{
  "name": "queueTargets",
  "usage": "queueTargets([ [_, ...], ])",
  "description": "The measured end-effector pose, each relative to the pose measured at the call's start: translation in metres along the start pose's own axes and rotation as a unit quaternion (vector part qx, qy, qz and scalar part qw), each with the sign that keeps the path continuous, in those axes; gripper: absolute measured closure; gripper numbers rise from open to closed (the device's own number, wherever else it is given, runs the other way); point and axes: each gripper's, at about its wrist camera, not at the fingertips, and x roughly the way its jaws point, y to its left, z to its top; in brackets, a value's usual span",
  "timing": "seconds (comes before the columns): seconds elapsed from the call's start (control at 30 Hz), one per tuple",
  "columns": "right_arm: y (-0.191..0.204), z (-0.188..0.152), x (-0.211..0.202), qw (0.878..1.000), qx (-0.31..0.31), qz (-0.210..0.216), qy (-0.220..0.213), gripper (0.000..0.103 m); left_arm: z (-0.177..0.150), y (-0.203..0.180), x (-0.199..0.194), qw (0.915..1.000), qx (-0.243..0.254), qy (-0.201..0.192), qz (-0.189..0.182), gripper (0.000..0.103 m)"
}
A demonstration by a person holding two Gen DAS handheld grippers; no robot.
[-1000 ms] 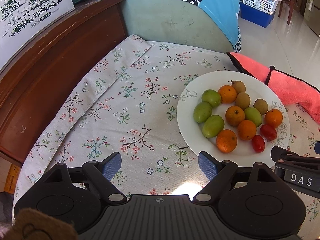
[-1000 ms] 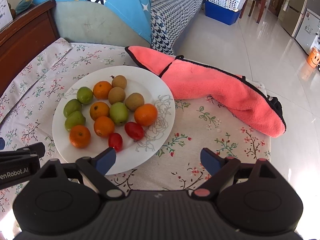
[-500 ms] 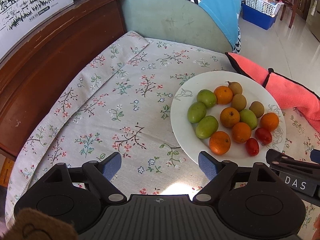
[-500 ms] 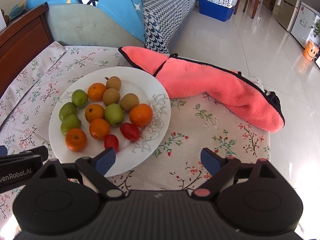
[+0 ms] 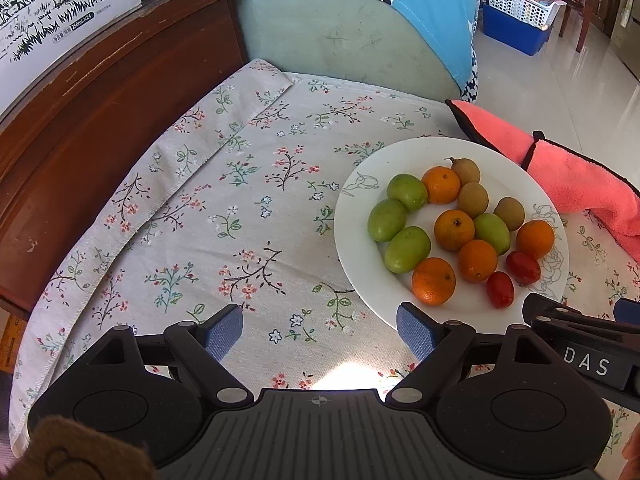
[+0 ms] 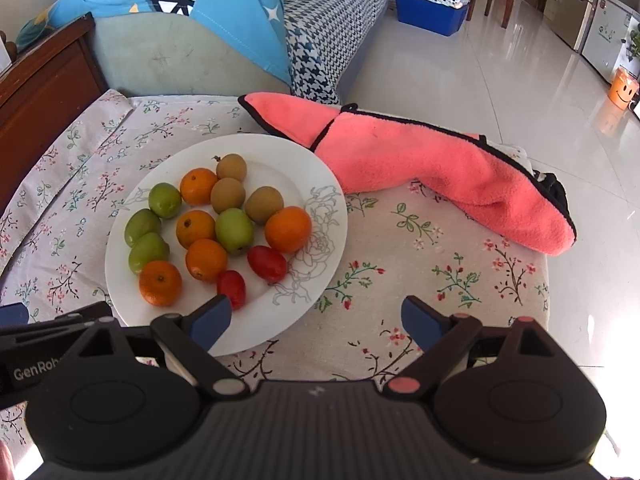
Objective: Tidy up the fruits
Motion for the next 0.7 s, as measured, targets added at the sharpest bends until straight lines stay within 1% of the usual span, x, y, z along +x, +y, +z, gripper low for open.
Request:
queueTargets([
  [0.43,-0.0009,-0.001,-0.0013,1.0,0.002,0.008,-0.005,0.011,0.0009,0.0005,-0.0039,1.0,0.003,-0.005,0.003,0.017],
  [0.7,0.0013,-0.0043,-0.0034,1.0,-0.005,0.016,-0.011,0.011,-0.004,0.0022,-0.0064,1.0,0.004,-0.005,0.006,0.018],
])
